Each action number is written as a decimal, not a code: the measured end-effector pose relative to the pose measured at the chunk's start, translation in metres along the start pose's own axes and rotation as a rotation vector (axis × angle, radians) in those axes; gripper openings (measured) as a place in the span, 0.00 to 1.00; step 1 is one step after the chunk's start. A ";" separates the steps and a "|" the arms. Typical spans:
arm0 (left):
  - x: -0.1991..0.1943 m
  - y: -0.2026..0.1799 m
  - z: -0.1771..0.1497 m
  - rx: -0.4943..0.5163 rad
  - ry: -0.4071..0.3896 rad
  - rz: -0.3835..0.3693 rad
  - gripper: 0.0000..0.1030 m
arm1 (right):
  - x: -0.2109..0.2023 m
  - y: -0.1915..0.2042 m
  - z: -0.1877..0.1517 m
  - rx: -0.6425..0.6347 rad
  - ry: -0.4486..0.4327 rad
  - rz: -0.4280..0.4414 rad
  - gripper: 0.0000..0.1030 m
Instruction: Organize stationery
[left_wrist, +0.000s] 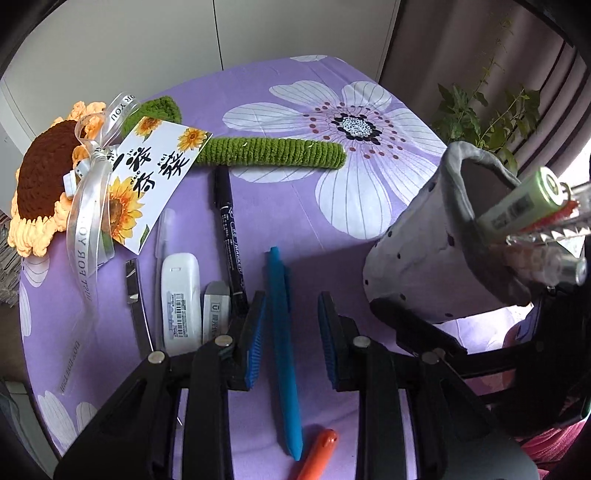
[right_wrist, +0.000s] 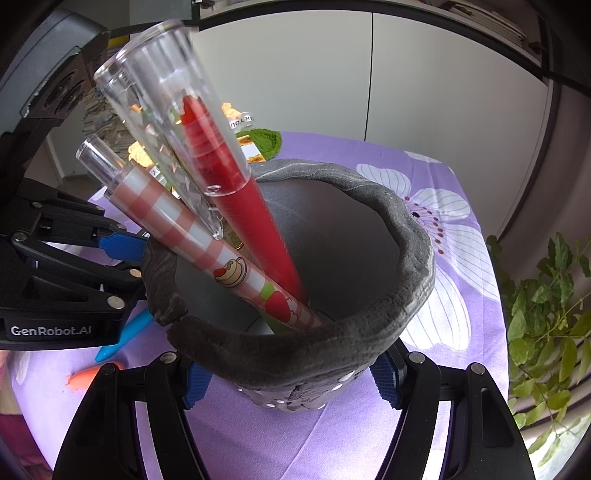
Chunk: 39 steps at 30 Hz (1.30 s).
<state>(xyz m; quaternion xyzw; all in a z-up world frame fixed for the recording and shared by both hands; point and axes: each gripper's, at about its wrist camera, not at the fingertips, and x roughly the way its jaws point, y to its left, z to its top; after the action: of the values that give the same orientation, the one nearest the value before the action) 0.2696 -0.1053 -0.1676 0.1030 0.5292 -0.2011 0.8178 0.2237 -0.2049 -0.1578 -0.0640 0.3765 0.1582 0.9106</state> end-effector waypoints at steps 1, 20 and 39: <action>0.005 0.001 0.002 -0.003 0.012 -0.002 0.24 | 0.000 0.000 0.000 0.000 0.000 0.000 0.70; -0.049 0.012 -0.007 -0.021 -0.108 -0.039 0.11 | -0.001 0.001 -0.001 0.000 0.000 -0.001 0.70; -0.143 -0.008 0.015 -0.013 -0.370 -0.091 0.09 | -0.002 -0.002 -0.003 0.002 0.008 -0.001 0.70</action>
<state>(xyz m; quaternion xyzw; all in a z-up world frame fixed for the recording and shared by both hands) 0.2274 -0.0869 -0.0313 0.0350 0.3754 -0.2497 0.8919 0.2210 -0.2076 -0.1587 -0.0639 0.3801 0.1573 0.9092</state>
